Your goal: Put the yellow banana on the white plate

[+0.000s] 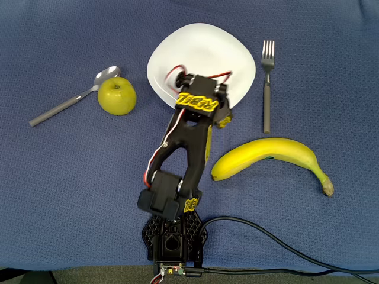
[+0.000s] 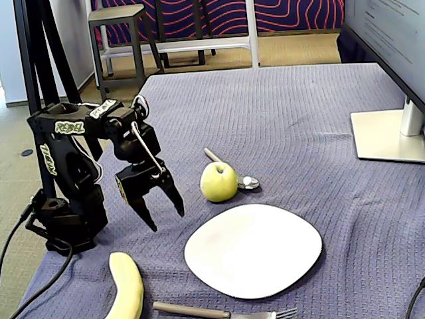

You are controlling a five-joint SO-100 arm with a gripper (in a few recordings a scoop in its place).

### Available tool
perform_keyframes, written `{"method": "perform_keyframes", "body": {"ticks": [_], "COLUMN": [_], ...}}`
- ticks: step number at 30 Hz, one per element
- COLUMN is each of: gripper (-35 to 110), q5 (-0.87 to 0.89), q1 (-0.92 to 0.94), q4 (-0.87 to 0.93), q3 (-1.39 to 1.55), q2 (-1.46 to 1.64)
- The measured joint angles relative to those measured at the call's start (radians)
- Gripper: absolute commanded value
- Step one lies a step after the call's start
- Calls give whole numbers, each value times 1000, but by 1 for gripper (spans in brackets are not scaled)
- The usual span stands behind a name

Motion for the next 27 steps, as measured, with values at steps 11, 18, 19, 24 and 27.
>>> {"method": "perform_keyframes", "body": {"ticks": [11, 18, 19, 24, 27], "gripper": [19, 23, 23, 25, 25], "q5": [77, -137, -179, -380, -417], "q1": [187, 354, 373, 495, 557], "q4": [-2, 0, 2, 17, -3], "q3": [-35, -35, -35, -32, -26], "q2": [-37, -40, -40, -40, -40]}}
